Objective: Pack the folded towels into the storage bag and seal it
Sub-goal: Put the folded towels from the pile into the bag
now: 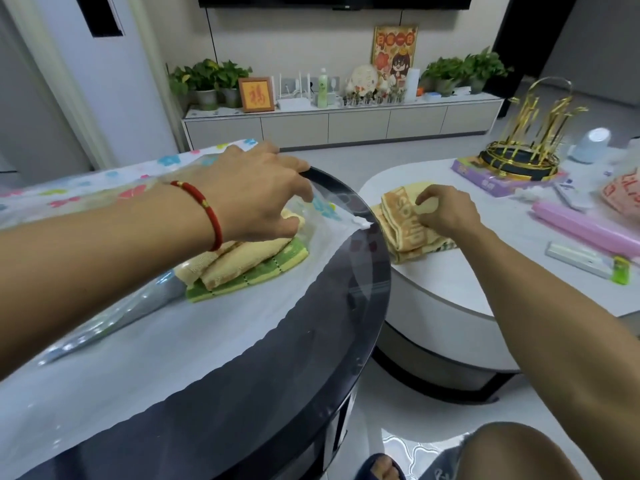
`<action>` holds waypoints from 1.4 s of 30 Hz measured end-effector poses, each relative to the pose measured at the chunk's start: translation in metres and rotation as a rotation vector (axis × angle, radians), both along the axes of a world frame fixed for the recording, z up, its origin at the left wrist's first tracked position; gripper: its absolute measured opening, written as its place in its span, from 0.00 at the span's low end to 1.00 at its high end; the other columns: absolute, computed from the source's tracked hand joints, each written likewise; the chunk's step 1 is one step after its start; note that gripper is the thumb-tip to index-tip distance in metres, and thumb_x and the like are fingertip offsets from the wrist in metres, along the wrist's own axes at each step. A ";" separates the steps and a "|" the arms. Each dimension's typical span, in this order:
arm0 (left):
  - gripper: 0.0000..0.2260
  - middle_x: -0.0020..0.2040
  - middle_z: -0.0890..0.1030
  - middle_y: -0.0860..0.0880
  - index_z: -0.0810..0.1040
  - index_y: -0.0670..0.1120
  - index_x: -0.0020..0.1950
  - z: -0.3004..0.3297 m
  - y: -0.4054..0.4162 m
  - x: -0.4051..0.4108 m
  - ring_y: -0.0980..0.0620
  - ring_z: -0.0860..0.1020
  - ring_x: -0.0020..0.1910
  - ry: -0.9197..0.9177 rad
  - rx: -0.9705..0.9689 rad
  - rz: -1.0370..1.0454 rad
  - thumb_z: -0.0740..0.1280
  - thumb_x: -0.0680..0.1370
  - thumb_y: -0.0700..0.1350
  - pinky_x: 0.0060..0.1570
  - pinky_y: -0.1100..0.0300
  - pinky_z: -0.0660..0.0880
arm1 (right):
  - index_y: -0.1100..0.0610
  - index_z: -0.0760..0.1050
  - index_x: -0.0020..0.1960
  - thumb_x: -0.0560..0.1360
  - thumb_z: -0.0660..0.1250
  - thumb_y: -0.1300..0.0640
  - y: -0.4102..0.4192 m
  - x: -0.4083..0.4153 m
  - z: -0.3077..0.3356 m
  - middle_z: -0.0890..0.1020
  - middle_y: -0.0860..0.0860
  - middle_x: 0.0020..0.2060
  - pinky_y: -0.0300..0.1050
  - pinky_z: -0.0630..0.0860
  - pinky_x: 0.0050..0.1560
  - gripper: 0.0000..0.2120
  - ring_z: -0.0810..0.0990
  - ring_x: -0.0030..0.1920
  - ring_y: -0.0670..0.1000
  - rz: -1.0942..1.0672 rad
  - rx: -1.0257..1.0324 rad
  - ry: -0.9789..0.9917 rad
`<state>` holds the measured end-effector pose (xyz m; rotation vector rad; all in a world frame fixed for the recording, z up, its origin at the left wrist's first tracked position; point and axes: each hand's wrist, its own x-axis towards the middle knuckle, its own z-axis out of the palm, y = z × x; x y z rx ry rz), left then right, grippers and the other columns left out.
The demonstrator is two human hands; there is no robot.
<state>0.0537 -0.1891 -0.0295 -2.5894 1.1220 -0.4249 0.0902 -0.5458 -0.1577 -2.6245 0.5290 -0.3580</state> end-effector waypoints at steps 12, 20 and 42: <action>0.24 0.72 0.68 0.54 0.69 0.61 0.70 0.018 0.080 -0.046 0.43 0.71 0.64 0.028 -0.028 0.278 0.66 0.74 0.50 0.45 0.49 0.70 | 0.47 0.82 0.49 0.71 0.79 0.58 0.070 -0.168 0.095 0.81 0.35 0.44 0.48 0.79 0.38 0.11 0.82 0.44 0.45 0.412 0.485 -0.186; 0.28 0.72 0.70 0.54 0.65 0.64 0.72 0.004 0.150 -0.074 0.42 0.71 0.66 0.160 -0.068 0.493 0.66 0.73 0.57 0.59 0.38 0.70 | 0.55 0.81 0.55 0.71 0.79 0.61 0.181 -0.188 0.127 0.84 0.54 0.50 0.46 0.84 0.44 0.15 0.85 0.49 0.55 0.868 0.914 0.167; 0.30 0.56 0.79 0.47 0.66 0.57 0.75 0.087 0.207 -0.068 0.43 0.74 0.58 -0.077 -0.104 0.408 0.66 0.73 0.59 0.42 0.47 0.67 | 0.49 0.86 0.54 0.71 0.71 0.67 0.406 -0.114 0.049 0.88 0.52 0.45 0.42 0.78 0.32 0.17 0.84 0.36 0.50 0.669 1.286 0.107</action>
